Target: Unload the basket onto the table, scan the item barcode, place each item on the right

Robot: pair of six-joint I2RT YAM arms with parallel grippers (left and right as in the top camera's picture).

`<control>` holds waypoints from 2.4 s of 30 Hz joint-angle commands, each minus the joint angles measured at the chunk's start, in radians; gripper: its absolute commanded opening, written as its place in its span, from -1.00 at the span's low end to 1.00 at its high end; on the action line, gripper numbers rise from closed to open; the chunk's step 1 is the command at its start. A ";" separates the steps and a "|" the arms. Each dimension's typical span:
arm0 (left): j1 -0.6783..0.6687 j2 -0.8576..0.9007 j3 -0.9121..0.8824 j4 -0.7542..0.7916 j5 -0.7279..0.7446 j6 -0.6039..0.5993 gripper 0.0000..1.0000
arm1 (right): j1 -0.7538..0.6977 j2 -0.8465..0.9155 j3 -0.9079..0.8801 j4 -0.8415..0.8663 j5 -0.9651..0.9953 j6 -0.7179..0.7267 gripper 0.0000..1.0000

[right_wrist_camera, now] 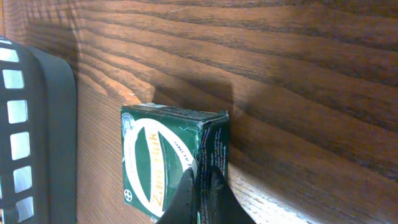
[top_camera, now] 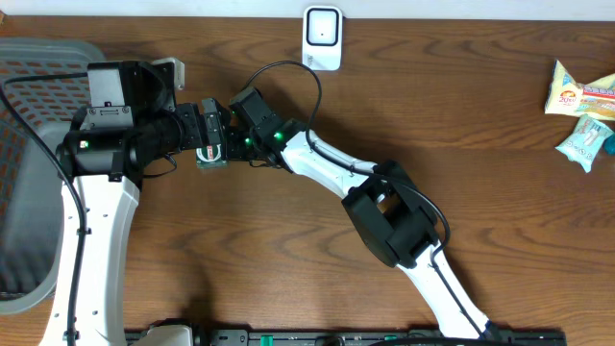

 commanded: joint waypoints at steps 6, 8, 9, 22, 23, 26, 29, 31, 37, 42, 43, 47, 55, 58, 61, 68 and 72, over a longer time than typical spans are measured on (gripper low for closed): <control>-0.001 0.003 0.002 0.001 -0.007 0.013 0.95 | -0.086 -0.013 -0.010 -0.134 0.019 -0.061 -0.98; -0.001 0.003 0.002 0.001 -0.007 0.013 0.95 | -0.115 -0.043 -0.010 -0.182 0.032 -0.080 -0.98; -0.001 0.003 0.002 0.001 -0.007 0.013 0.95 | -0.129 -0.058 -0.010 -0.210 0.045 -0.080 -0.98; -0.001 0.003 0.002 0.001 -0.007 0.013 0.95 | -0.246 -0.236 -0.010 -0.569 0.359 -0.217 -0.98; -0.001 0.003 0.002 0.001 -0.007 0.013 0.95 | -0.248 -0.249 -0.010 -0.586 0.381 -0.223 -0.98; -0.001 0.003 0.002 0.001 -0.007 0.013 0.95 | -0.249 -0.285 -0.010 -0.610 0.406 -0.250 -0.98; -0.001 0.003 0.002 0.001 -0.007 0.013 0.96 | -0.236 -0.305 -0.010 -0.584 0.373 -0.299 -0.67; -0.001 0.003 0.002 0.001 -0.007 0.013 0.95 | -0.214 -0.303 -0.010 -0.549 0.355 -0.351 0.17; -0.001 0.003 0.002 0.001 -0.007 0.013 0.95 | -0.160 -0.263 -0.010 -0.487 0.309 -0.357 0.69; -0.001 0.003 0.002 0.001 -0.007 0.013 0.96 | -0.116 -0.200 -0.010 -0.442 0.301 -0.383 0.80; -0.001 0.003 0.002 0.001 -0.007 0.013 0.95 | -0.109 -0.189 -0.010 -0.437 0.301 -0.398 0.82; -0.001 0.003 0.002 0.001 -0.007 0.013 0.95 | -0.093 -0.159 -0.010 -0.429 0.347 -0.440 0.98; -0.001 0.003 0.002 0.001 -0.007 0.013 0.95 | -0.072 -0.155 -0.010 -0.449 0.501 -0.440 0.99; -0.001 0.003 0.002 0.001 -0.007 0.013 0.95 | -0.072 -0.154 -0.016 -0.444 0.500 -0.439 0.95; -0.001 0.003 0.002 0.001 -0.007 0.013 0.95 | -0.071 -0.154 -0.037 -0.428 0.500 -0.439 0.85; -0.001 0.003 0.002 0.001 -0.007 0.013 0.95 | -0.069 -0.152 -0.097 -0.357 0.447 -0.439 0.83; -0.001 0.003 0.002 0.001 -0.007 0.013 0.95 | -0.068 -0.152 -0.129 -0.325 0.456 -0.449 0.74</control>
